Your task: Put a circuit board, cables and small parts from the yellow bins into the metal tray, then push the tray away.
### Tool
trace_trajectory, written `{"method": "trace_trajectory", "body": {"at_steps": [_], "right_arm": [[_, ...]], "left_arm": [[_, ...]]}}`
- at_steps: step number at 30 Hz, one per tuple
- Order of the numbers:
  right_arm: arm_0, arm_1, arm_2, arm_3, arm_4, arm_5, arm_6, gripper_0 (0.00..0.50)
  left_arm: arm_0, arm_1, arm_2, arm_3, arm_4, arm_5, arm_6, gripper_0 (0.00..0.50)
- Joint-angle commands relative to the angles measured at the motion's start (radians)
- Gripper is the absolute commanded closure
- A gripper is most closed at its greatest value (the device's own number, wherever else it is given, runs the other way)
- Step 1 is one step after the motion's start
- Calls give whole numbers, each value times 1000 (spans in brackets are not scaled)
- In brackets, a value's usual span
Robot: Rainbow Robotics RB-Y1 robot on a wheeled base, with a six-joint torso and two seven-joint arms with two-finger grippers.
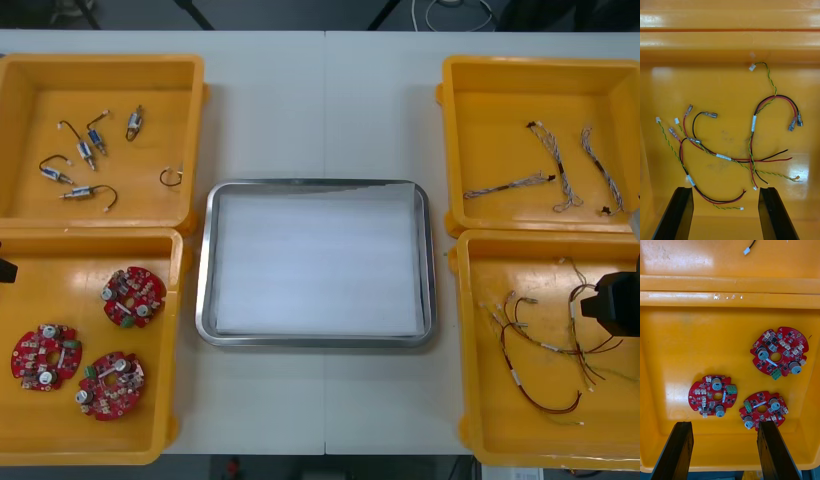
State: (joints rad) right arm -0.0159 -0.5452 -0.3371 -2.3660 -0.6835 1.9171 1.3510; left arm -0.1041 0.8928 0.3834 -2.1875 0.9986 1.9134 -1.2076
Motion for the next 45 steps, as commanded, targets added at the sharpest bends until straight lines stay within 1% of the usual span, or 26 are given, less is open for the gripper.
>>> {"method": "trace_trajectory", "body": {"at_steps": [1,45], "right_arm": [[1,-35,-14,-7,-8,3,-39,0],[1,-35,-14,-7,-8,3,-39,0]], "left_arm": [[11,-11,29,-24,-9,6,-87,0],[11,-11,29,-24,-9,6,-87,0]]}}
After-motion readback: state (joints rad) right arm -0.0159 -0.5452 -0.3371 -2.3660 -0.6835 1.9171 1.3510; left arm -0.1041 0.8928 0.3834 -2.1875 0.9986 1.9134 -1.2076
